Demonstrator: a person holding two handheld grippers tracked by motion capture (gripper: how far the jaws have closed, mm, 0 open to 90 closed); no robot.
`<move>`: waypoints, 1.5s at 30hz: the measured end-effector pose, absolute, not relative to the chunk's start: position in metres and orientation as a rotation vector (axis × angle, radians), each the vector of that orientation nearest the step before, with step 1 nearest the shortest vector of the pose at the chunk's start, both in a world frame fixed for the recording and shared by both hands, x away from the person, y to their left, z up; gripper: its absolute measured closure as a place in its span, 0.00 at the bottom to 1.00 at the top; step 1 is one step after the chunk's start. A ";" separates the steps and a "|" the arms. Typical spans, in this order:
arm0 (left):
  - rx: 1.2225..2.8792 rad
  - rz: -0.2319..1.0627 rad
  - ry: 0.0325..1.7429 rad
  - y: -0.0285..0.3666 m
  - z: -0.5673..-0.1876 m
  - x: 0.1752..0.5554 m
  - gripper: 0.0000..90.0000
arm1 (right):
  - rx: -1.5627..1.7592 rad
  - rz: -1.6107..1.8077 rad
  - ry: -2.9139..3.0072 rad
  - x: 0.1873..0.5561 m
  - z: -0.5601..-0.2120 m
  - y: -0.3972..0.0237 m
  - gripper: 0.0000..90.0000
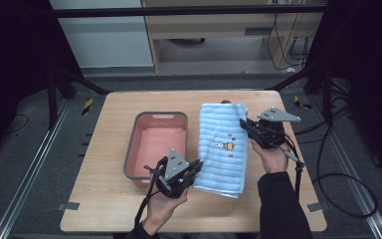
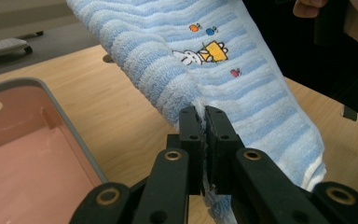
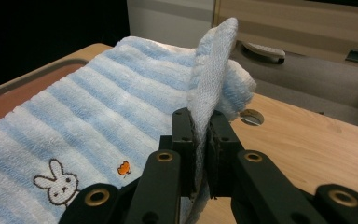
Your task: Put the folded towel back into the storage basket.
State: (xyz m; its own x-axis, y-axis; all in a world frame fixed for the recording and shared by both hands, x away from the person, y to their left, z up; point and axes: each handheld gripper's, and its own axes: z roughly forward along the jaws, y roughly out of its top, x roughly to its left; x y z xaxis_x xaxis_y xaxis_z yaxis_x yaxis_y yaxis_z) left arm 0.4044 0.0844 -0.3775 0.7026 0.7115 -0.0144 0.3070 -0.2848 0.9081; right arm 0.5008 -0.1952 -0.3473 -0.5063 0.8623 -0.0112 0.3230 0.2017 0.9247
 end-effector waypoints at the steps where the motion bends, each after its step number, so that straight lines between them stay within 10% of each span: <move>1: 1.873 0.492 0.793 0.086 -0.375 0.405 0.96 | 1.094 1.289 1.935 0.501 -0.345 -0.193 0.93; 45: 1.758 0.630 0.884 0.181 -0.345 0.406 0.96 | 0.922 1.368 1.979 0.528 -0.300 -0.089 0.93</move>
